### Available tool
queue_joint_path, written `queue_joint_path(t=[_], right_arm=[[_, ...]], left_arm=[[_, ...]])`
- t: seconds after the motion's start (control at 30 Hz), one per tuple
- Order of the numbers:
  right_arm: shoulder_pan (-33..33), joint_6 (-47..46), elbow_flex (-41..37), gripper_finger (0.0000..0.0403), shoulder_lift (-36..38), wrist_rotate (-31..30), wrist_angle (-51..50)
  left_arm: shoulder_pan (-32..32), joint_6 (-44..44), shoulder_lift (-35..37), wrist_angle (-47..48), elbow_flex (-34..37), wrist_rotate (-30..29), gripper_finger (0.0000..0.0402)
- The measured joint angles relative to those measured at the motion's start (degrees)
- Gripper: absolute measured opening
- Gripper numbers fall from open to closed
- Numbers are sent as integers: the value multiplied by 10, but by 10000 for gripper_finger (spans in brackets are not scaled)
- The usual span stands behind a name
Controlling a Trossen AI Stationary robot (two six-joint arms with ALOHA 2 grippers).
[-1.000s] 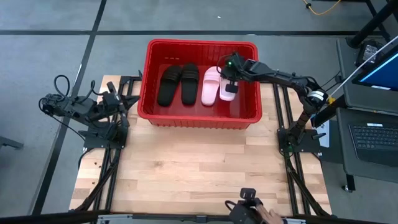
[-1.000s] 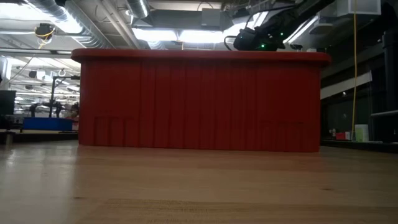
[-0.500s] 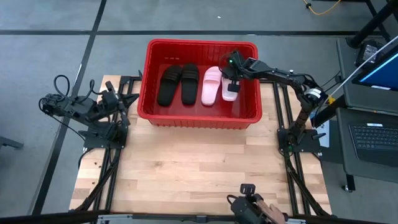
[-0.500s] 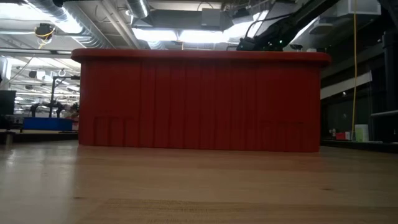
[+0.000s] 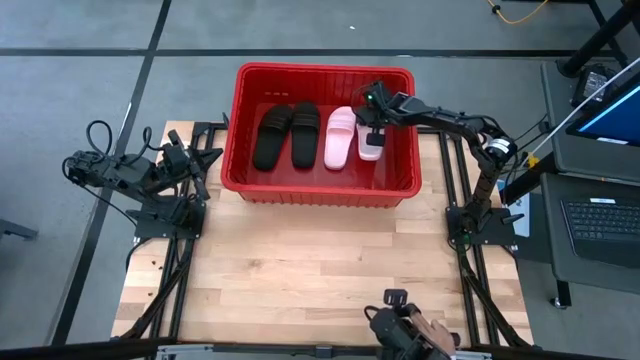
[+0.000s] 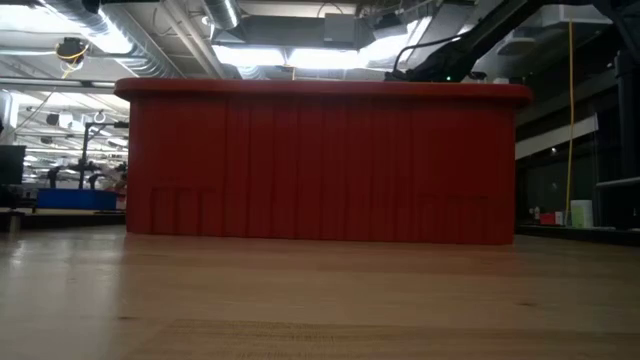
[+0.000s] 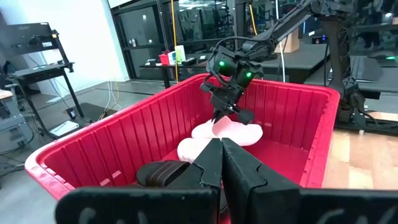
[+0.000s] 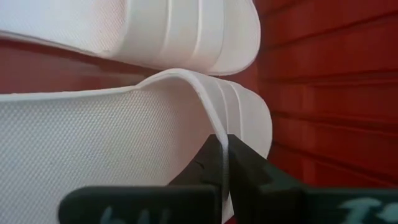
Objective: Pick and place slides into bin
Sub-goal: Put the pink slipper into the red bin, then return to Home Position
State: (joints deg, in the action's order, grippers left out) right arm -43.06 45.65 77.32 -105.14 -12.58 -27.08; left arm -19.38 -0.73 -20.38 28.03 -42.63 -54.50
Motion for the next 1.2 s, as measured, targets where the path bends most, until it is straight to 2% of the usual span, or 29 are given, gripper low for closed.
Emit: queue_joint_path(t=[0.3,0.5,0.73,1.2], right_arm=[[-7,-34,0,61,0,3,-3],[-7,-34,0,70,0,10,-3],[-6,-54,0,81,0,56,-22],[13,-66,15,189,0,50,-43]], left_arm=[[0,0,0,0,0,0,2],[0,0,0,0,0,1,2],[0,0,0,0,0,6,2],[0,0,0,0,0,6,2]])
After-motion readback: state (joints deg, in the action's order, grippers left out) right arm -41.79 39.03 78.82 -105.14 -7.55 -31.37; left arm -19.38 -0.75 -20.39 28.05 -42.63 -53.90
